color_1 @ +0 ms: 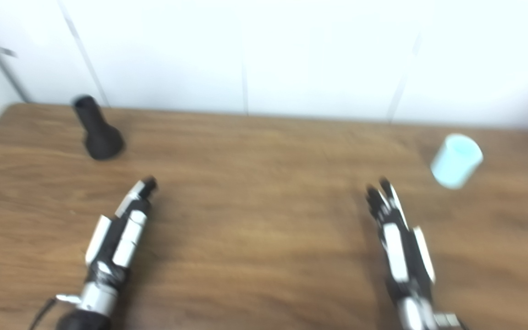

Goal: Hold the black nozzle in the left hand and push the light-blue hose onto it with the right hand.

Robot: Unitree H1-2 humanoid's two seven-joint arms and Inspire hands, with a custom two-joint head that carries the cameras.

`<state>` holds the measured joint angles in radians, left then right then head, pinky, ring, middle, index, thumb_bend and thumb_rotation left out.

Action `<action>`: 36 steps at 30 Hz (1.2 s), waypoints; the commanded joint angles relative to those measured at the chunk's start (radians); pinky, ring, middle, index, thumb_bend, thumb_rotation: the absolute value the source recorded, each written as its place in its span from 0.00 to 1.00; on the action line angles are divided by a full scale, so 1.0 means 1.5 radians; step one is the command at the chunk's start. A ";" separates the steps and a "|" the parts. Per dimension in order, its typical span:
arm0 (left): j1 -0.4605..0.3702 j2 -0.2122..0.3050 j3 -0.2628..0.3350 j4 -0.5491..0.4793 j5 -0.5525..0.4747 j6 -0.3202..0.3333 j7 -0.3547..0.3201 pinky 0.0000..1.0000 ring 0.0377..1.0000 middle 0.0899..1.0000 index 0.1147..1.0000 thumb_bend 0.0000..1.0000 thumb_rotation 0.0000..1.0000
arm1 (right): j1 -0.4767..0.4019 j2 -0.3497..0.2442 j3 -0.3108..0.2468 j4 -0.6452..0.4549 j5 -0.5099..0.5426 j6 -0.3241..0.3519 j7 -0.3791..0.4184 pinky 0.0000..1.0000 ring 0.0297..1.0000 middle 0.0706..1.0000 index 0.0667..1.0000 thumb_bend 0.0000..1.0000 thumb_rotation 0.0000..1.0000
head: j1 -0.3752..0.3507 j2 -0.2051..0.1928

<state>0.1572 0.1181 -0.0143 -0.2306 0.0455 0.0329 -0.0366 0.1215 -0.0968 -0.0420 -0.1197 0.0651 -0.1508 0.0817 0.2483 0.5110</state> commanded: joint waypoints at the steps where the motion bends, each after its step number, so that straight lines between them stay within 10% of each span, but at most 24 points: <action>1: 0.010 -0.008 -0.015 0.031 0.017 0.005 -0.003 1.00 0.99 0.95 0.93 0.45 0.89 | 0.022 -0.010 -0.005 0.059 0.008 -0.024 0.007 0.97 0.94 0.93 1.00 0.50 1.00 | 0.008 -0.006; 15: 0.007 -0.016 -0.029 0.074 0.065 -0.043 0.025 1.00 0.96 0.93 0.90 0.44 0.86 | 0.015 -0.017 -0.005 0.093 0.026 -0.040 0.023 1.00 0.97 0.93 1.00 0.49 1.00 | 0.022 -0.049; 27: -0.033 -0.033 0.027 0.106 0.037 -0.074 0.070 0.98 0.95 0.93 0.93 0.63 0.23 | -0.004 -0.012 -0.009 0.132 -0.008 -0.052 0.003 0.92 0.92 0.90 0.99 0.56 1.00 | 0.004 -0.052; 36: -0.139 0.001 0.107 0.134 0.109 -0.085 0.149 0.93 0.93 0.94 0.88 0.81 0.17 | -0.010 -0.017 -0.009 0.147 -0.021 -0.063 0.004 0.92 0.91 0.89 0.99 0.58 1.00 | 0.004 -0.047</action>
<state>-0.0276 0.1009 0.1327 -0.0332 0.1854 -0.0786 0.1528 0.0454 -0.1238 -0.0607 -0.0304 0.0494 -0.2121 0.0932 0.2546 0.4403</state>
